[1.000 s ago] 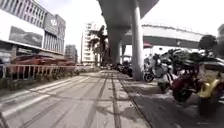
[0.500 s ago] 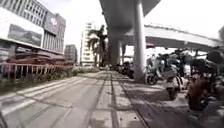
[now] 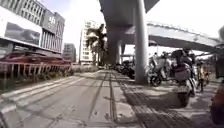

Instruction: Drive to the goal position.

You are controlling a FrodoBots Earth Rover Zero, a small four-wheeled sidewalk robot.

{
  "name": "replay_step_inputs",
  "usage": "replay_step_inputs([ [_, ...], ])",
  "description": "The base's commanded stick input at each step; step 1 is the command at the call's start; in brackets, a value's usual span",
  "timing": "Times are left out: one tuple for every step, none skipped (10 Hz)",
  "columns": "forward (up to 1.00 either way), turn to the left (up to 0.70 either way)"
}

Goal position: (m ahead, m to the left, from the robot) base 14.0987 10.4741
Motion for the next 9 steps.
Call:
replay_step_inputs([
  [0.7,0.0],
  [0.7,0.0],
  [0.7,0.0],
  [0.7,0.0],
  [0.7,0.0],
  [0.7,0.0],
  [0.7,0.0],
  [0.7,0.0],
  [0.7,0.0],
])
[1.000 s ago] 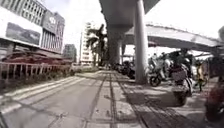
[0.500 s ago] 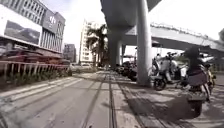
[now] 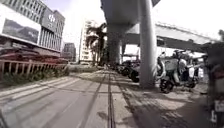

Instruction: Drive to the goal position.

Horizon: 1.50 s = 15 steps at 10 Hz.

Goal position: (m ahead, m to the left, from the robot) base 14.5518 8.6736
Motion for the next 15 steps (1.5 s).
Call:
replay_step_inputs([
  [0.7,0.0],
  [0.7,0.09],
  [0.7,0.14],
  [0.7,0.09],
  [0.7,0.01],
  [0.7,0.0],
  [0.7,0.0],
  [0.7,0.0],
  [0.7,0.0],
  [0.7,0.0],
  [0.7,0.0],
  [0.7,0.0],
  [0.7,0.0],
  [0.7,0.0],
  [0.7,0.0],
])
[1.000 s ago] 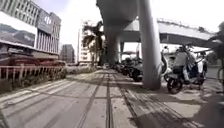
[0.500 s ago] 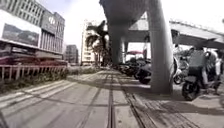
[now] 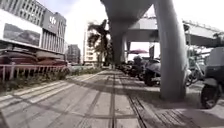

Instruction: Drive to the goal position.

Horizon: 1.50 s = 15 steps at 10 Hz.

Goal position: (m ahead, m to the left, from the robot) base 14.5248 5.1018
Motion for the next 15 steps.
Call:
replay_step_inputs([
  [0.7,0.0],
  [0.7,0.0],
  [0.7,0.0],
  [0.7,0.0],
  [0.7,0.0],
  [0.7,0.0],
  [0.7,0.0],
  [0.7,0.0],
  [0.7,0.0],
  [0.7,0.0],
  [0.7,0.0],
  [0.7,0.0],
  [0.7,0.0],
  [0.7,0.11],
  [0.7,0.14],
])
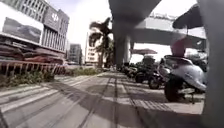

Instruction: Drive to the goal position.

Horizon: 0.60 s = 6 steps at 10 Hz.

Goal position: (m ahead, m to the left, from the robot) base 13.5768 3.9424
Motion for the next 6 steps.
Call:
replay_step_inputs([
  [0.7,0.09],
  [0.7,0.03],
  [0.7,0.0],
  [0.7,0.0],
  [0.7,0.0],
  [0.7,0.0],
])
